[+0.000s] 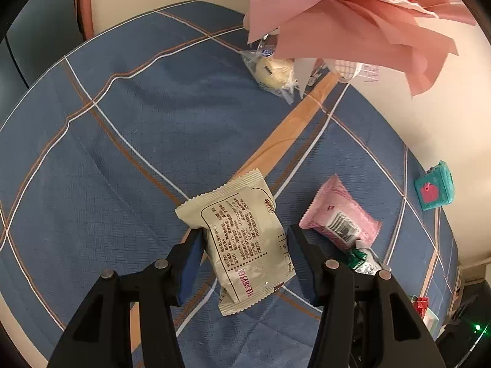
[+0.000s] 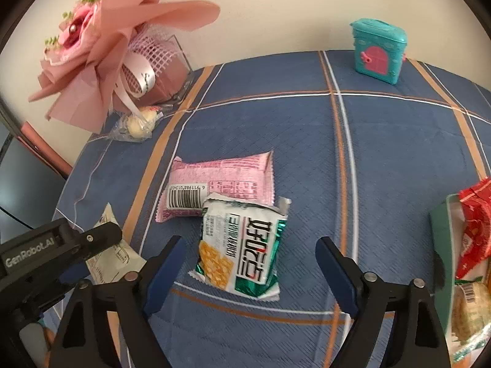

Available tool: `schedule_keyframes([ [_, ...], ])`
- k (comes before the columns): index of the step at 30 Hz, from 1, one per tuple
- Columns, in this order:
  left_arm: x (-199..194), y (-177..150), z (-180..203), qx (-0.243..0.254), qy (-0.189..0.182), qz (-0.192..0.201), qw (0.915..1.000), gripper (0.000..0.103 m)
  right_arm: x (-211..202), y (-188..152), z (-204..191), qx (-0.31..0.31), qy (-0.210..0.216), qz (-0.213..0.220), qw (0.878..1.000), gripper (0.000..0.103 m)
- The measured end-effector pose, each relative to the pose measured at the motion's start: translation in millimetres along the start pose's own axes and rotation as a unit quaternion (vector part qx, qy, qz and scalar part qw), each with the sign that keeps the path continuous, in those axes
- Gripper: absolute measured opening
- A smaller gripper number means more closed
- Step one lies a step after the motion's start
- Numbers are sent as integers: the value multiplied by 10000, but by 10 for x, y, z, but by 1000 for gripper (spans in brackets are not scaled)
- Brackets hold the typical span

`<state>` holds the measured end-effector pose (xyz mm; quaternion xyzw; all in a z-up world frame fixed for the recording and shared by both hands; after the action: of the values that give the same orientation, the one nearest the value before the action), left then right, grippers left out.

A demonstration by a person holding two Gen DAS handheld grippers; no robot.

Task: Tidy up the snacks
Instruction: 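Close the right tool on the green-white corn snack pack, then carry the white wrapper and green-white pack over the tray with both tools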

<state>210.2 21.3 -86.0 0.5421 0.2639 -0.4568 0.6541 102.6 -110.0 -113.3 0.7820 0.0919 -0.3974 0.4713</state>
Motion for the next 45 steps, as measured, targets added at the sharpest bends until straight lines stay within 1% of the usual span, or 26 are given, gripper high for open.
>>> schedule_keyframes([
  [3,23,-15,-19,-8,34,-25,10000,56,100,-16,-41,-7,-1,-48,10000,84],
  [7,63,-12,-11,1,73,-25,10000,56,160,-12,-65,-91,-51,-42,9999,76],
  [10,112,-9,19,2,93,-26,10000,56,166,4,-49,-89,-87,-27,9999,75],
  [12,123,-13,37,14,99,-33,9999,56,159,7,-32,-77,-65,-32,9999,72],
  [14,124,-17,56,32,93,-35,9999,56,148,5,-8,-17,-22,-58,10000,62],
  [17,126,-11,83,45,89,-18,9999,56,131,6,21,8,2,-84,10000,56],
  [20,83,-11,111,84,63,6,9999,56,101,2,91,139,-3,-148,9998,52],
  [26,-26,-31,235,223,42,88,9997,56,-51,51,246,328,-32,-163,9993,51],
  [37,-375,-204,723,749,-102,329,9966,56,-530,188,577,526,-212,-145,9983,51],
  [45,-576,-416,1134,1164,-274,451,9918,56,-944,315,909,628,-350,85,9974,51],
])
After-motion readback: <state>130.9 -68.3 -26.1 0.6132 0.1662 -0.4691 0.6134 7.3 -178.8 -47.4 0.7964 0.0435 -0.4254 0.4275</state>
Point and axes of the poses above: each gripper's, at about its wrist camera, not at the fingertips, and x roughly the way its jaws point, z to its right, y to its top, the point moved 3 cm from there along x, roughly the way its jaws point, and after that the axes turned 11 degrees about z, right-handed, at the moved point
